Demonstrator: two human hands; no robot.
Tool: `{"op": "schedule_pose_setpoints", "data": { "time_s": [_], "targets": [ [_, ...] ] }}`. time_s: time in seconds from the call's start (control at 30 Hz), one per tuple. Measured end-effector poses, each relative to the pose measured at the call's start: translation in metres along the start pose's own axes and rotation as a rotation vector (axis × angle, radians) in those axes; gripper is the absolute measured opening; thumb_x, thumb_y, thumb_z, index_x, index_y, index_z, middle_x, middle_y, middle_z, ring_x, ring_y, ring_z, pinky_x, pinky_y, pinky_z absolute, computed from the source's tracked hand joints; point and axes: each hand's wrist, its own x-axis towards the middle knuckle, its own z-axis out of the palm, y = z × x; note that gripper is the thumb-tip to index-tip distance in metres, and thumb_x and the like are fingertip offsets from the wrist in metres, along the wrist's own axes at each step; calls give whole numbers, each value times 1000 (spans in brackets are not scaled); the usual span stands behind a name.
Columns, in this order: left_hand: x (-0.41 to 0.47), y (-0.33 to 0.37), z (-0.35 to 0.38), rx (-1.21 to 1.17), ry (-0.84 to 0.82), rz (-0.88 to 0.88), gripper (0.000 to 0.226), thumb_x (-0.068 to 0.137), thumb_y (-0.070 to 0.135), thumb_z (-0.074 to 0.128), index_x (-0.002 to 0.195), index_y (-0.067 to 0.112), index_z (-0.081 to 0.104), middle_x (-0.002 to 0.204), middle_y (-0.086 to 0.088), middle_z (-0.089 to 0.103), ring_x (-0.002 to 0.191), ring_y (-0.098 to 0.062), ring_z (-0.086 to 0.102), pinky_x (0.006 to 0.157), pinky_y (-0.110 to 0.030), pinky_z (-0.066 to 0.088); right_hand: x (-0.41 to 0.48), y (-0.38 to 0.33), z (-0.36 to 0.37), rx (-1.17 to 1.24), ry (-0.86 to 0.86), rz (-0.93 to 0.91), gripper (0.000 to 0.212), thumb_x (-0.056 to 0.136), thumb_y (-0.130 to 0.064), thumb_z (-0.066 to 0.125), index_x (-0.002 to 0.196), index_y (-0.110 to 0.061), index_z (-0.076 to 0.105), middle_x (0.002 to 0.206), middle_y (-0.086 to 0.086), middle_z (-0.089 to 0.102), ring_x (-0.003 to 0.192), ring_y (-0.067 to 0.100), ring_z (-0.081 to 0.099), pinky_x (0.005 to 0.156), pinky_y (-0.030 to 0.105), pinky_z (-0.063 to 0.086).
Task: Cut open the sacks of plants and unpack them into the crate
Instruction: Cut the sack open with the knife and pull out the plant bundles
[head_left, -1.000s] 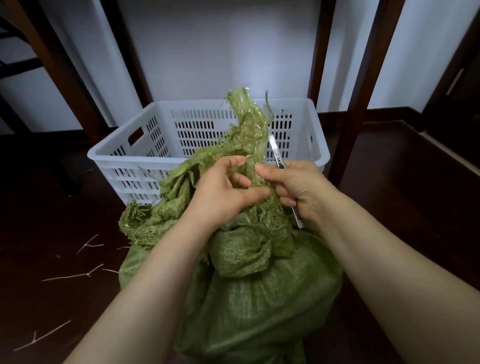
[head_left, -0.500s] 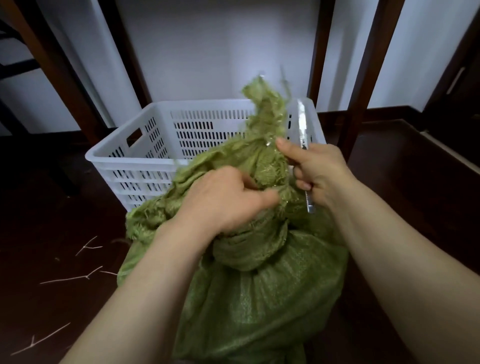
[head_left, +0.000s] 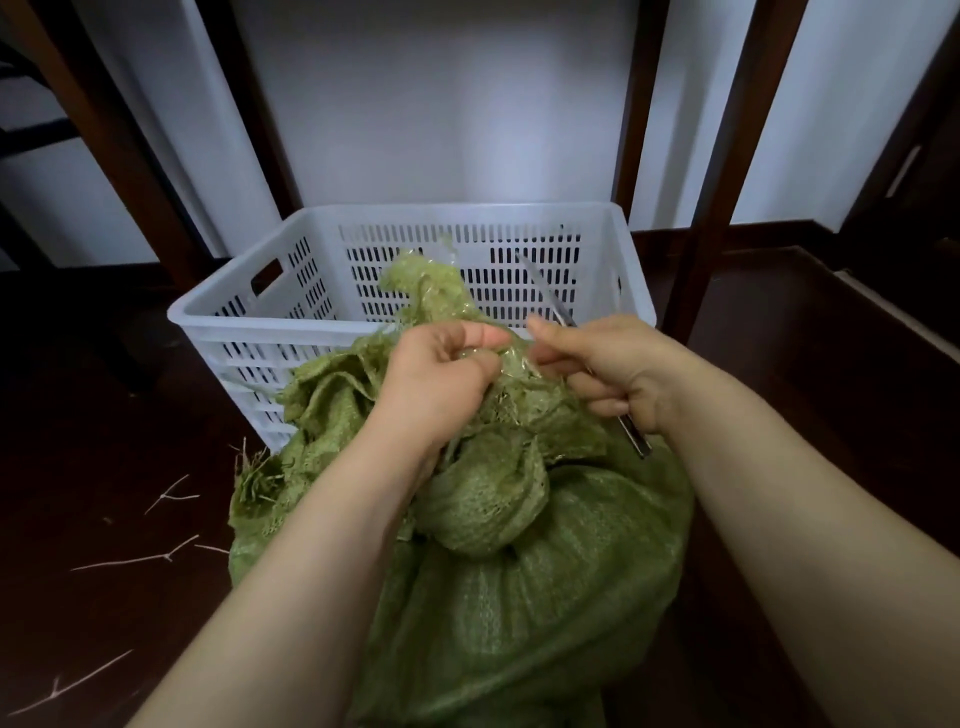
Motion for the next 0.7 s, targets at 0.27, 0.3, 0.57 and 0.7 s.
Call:
{"op": "schedule_pose_setpoints", "data": {
  "time_s": [0.27, 0.3, 0.57, 0.7],
  "targets": [
    [-3, -2, 0, -88, -71, 8, 30, 87, -4, 51, 91, 19, 70, 83, -9, 72, 75, -26, 64, 77, -43, 55, -1, 21, 7, 175, -236, 133, 31, 87, -23, 59, 62, -7, 52, 35, -2, 40, 22, 4, 28, 28, 11, 19],
    [-2, -1, -1, -108, -93, 6, 22, 86, 2, 56, 93, 18, 70, 84, -7, 73, 77, -23, 67, 79, -40, 56, -3, 21, 9, 186, -207, 125, 31, 89, -16, 59, 60, -6, 53, 38, 1, 45, 24, 6, 36, 30, 15, 28],
    [2, -7, 6, -102, 9, -83, 55, 59, 16, 89, 106, 16, 60, 105, -12, 69, 89, -28, 70, 84, -45, 56, 6, 9, 11, 89, 219, -145, 18, 89, -12, 65, 71, -12, 61, 58, 1, 64, 58, 15, 61, 46, 18, 52],
    [4, -7, 1, 80, -127, -133, 50, 67, 8, 83, 111, 13, 59, 99, -8, 70, 74, -15, 69, 63, -24, 57, 15, 17, 8, 81, 390, -293, 13, 88, -15, 66, 76, -15, 63, 80, 10, 67, 78, 27, 65, 79, 44, 57]
  ]
}}
